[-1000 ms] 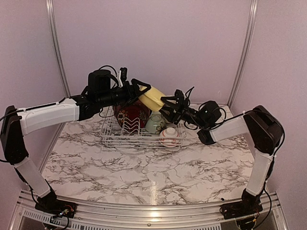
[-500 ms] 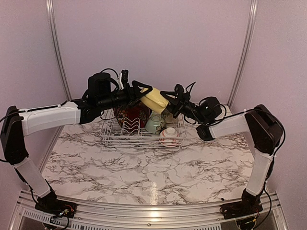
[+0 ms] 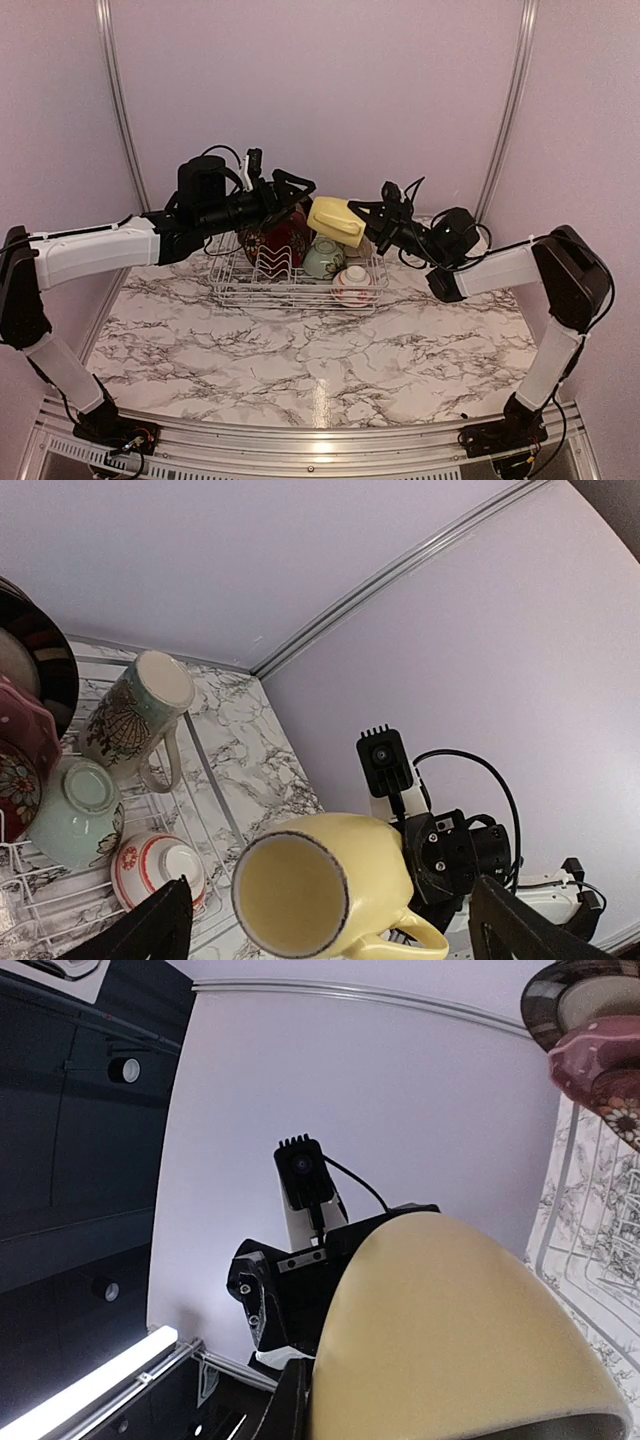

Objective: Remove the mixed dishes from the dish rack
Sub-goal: Pass from the left arm to the right, then place the cup at the corner of the board.

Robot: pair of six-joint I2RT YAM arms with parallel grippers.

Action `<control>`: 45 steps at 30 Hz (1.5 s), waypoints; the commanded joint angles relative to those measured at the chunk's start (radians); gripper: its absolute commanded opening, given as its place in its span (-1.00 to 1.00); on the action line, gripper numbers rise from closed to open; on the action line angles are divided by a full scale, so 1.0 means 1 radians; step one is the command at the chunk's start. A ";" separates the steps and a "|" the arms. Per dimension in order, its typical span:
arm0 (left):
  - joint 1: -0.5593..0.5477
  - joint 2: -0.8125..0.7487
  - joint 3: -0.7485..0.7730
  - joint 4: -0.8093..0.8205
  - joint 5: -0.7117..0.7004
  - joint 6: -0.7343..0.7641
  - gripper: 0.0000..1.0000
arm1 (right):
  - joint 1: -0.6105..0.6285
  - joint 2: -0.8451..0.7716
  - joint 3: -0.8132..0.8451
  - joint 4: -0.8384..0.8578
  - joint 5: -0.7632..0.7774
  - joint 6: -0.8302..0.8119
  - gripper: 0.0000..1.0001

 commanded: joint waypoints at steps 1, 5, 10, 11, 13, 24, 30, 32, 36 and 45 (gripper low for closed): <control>0.019 -0.143 -0.032 -0.142 -0.128 0.128 0.98 | -0.119 -0.137 -0.081 0.101 -0.031 -0.203 -1.00; 0.031 -0.253 -0.098 -0.244 -0.236 0.196 0.98 | -0.230 -0.290 -0.119 -0.250 -0.089 -0.429 -1.00; 0.030 -0.364 -0.155 -0.333 -0.315 0.236 0.98 | -0.282 -0.468 0.103 -1.330 0.240 -1.156 -1.00; 0.030 -0.383 -0.172 -0.336 -0.317 0.236 0.98 | -0.282 -0.484 0.126 -1.425 0.339 -1.224 -1.00; 0.029 -0.423 -0.210 -0.330 -0.320 0.229 0.98 | -0.287 -0.513 0.146 -1.532 0.491 -1.332 -1.00; 0.015 -0.530 -0.308 -0.329 -0.314 0.209 0.98 | -0.289 -0.285 0.354 -2.099 1.171 -1.568 -1.00; 0.006 -0.536 -0.326 -0.314 -0.312 0.210 0.98 | -0.366 -0.170 0.448 -2.238 0.977 -1.598 -1.00; 0.003 -0.530 -0.324 -0.311 -0.303 0.213 0.98 | -0.384 -0.129 0.503 -2.302 0.980 -1.605 -1.00; -0.004 -0.520 -0.328 -0.301 -0.293 0.218 0.98 | -0.444 -0.106 0.520 -2.303 0.801 -1.658 -1.00; -0.021 -0.523 -0.342 -0.294 -0.284 0.220 0.98 | -0.482 0.007 0.555 -2.307 0.634 -1.677 -1.00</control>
